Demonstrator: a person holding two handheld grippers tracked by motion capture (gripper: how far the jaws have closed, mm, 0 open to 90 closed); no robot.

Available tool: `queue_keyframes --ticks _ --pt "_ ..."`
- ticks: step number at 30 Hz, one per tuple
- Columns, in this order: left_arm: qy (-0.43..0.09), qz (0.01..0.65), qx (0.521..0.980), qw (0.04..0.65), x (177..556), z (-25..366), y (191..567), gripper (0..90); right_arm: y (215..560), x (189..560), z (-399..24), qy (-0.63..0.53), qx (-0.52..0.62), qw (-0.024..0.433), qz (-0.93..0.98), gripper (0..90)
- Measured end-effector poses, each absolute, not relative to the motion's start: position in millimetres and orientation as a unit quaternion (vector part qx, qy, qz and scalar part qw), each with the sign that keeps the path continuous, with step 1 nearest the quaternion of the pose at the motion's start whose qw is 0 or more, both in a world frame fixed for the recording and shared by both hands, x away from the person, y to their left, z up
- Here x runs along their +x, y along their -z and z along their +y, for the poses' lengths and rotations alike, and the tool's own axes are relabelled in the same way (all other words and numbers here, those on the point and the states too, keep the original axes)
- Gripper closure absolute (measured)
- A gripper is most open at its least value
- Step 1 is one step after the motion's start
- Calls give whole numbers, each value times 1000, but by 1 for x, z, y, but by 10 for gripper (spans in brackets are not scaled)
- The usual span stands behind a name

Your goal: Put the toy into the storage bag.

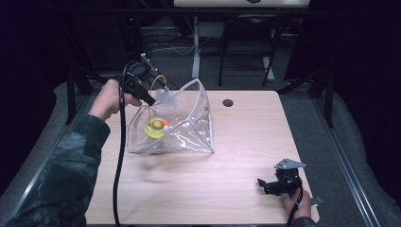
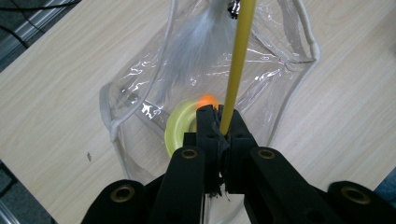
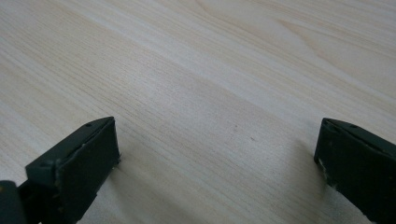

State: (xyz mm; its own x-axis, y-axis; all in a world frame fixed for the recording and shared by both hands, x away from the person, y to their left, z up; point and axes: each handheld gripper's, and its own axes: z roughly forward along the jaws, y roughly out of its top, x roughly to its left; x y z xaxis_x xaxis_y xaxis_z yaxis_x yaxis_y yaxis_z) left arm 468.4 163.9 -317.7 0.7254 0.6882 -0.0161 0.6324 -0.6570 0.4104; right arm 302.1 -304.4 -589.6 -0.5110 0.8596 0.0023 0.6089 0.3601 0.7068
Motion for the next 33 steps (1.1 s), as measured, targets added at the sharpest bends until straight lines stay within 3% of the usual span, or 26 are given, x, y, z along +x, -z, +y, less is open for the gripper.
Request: queue_keyframes --ticks 33 --pt "-63 366 908 193 475 152 354 877 590 302 -304 -333 457 189 803 0"
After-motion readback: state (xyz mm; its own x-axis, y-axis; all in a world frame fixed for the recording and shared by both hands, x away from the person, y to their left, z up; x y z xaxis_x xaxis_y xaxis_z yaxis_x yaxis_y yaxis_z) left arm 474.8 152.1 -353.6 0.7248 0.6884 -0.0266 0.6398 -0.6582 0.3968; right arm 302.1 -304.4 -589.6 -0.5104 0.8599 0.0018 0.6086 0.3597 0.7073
